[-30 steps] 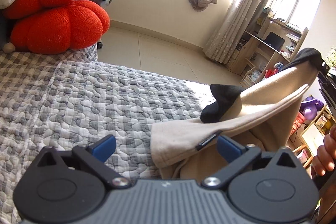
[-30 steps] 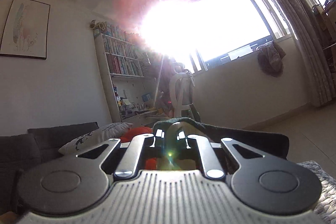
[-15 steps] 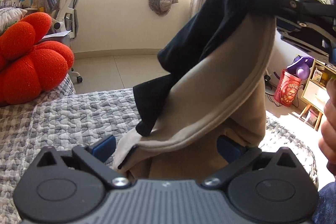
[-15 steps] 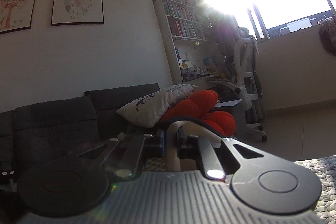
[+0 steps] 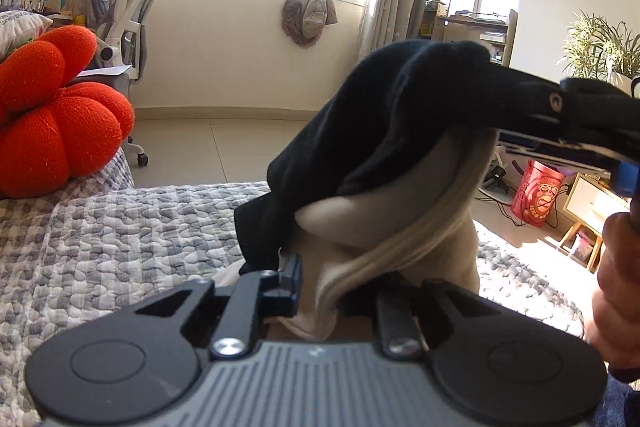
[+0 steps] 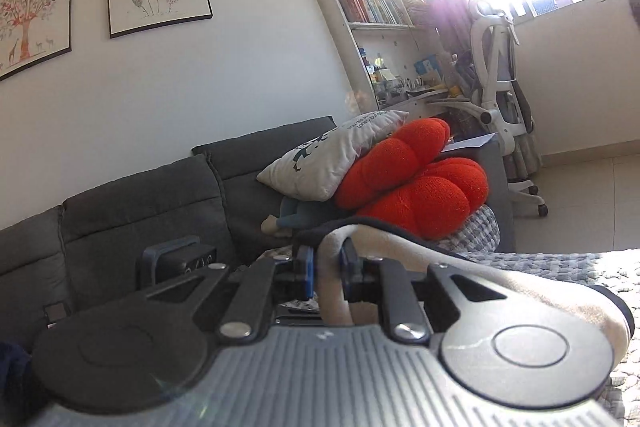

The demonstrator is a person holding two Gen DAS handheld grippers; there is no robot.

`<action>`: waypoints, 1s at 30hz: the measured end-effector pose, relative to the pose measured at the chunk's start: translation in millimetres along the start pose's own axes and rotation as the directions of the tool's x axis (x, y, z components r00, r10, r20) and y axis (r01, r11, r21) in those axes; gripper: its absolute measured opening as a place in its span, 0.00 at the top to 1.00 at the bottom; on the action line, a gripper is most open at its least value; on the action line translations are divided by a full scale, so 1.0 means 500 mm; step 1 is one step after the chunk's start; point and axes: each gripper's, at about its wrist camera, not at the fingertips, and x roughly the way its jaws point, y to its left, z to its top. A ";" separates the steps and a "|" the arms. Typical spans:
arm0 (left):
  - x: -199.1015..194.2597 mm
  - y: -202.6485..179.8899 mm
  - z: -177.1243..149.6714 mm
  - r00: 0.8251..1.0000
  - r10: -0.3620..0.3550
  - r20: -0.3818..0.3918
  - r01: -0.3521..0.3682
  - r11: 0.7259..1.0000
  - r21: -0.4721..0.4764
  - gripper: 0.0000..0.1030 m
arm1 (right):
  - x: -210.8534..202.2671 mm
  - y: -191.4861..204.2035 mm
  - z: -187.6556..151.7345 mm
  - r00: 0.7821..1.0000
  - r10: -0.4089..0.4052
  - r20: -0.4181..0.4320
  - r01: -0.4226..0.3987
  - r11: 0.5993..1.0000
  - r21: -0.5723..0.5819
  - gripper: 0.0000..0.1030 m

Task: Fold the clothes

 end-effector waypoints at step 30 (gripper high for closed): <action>-0.228 0.283 0.021 0.917 0.272 0.290 -0.071 0.829 -0.554 0.96 | 0.092 -0.142 -0.119 0.909 -0.276 -0.312 0.321 0.942 0.102 0.16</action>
